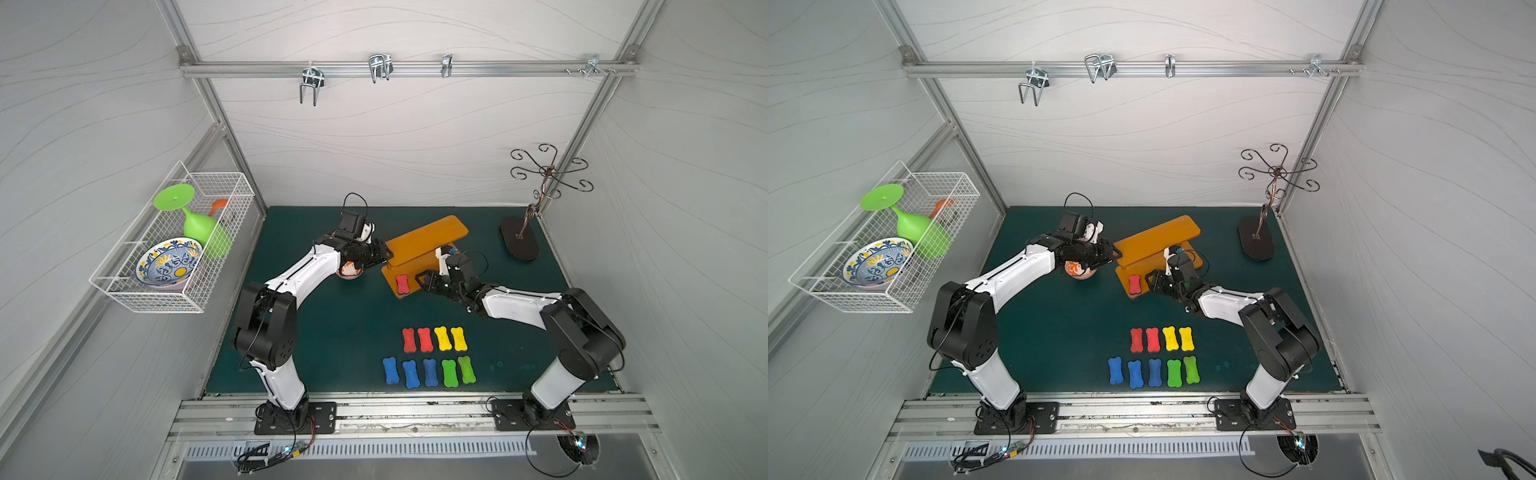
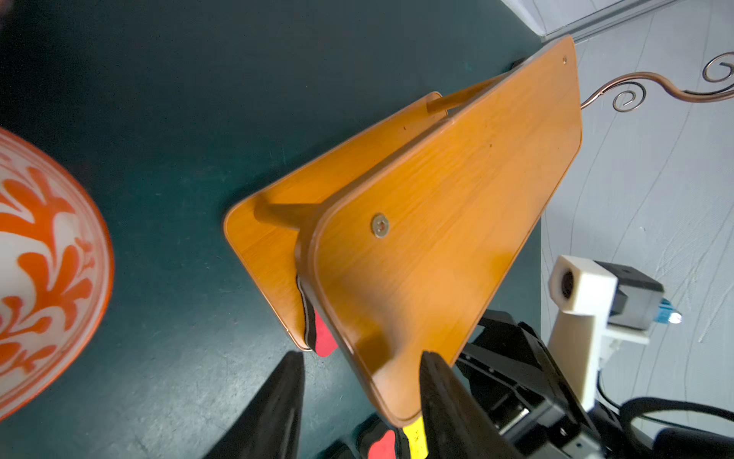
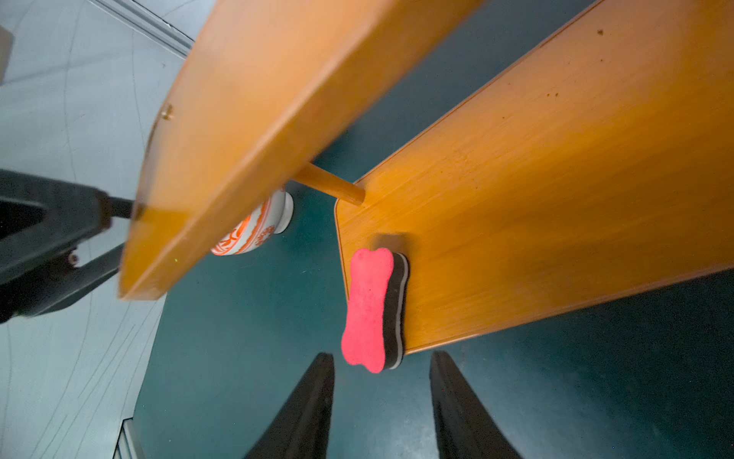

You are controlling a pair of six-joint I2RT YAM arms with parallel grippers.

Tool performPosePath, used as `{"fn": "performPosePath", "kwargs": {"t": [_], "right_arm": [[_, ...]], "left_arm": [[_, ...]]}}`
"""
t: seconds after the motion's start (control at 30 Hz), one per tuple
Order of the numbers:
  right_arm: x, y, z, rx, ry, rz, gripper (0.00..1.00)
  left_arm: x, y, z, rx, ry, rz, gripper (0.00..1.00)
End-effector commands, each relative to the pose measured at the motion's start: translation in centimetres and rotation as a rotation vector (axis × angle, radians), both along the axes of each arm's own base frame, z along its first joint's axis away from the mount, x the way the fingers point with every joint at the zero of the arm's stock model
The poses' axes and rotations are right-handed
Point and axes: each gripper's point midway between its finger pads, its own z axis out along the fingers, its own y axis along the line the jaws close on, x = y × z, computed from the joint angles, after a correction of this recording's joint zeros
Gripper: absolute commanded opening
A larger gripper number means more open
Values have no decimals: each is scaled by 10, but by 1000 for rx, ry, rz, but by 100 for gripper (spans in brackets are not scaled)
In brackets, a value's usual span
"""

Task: Remove the whiteboard erasers from the shelf
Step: Pick up the whiteboard eraser from the shelf.

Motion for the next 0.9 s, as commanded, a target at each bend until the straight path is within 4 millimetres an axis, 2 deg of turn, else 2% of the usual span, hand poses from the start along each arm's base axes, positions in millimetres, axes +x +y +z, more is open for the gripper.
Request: {"fn": "performPosePath", "kwargs": {"t": [0.0, 0.17, 0.33, 0.77, 0.87], "right_arm": [[6, 9, 1, 58, -20, 10, 44], [11, 15, -16, 77, 21, -5, 44], [15, 26, -30, 102, 51, -1, 44], [12, 44, -26, 86, 32, 34, 43], [11, 49, -31, 54, 41, 58, 43]], "left_arm": [[8, -12, 15, -36, -35, -21, 49], [9, -14, 8, -34, -14, -32, 40], [7, -12, 6, -24, -18, -38, 36], [3, -12, 4, -24, -16, -48, 34], [3, -12, 5, -28, -17, -49, 34]]}}
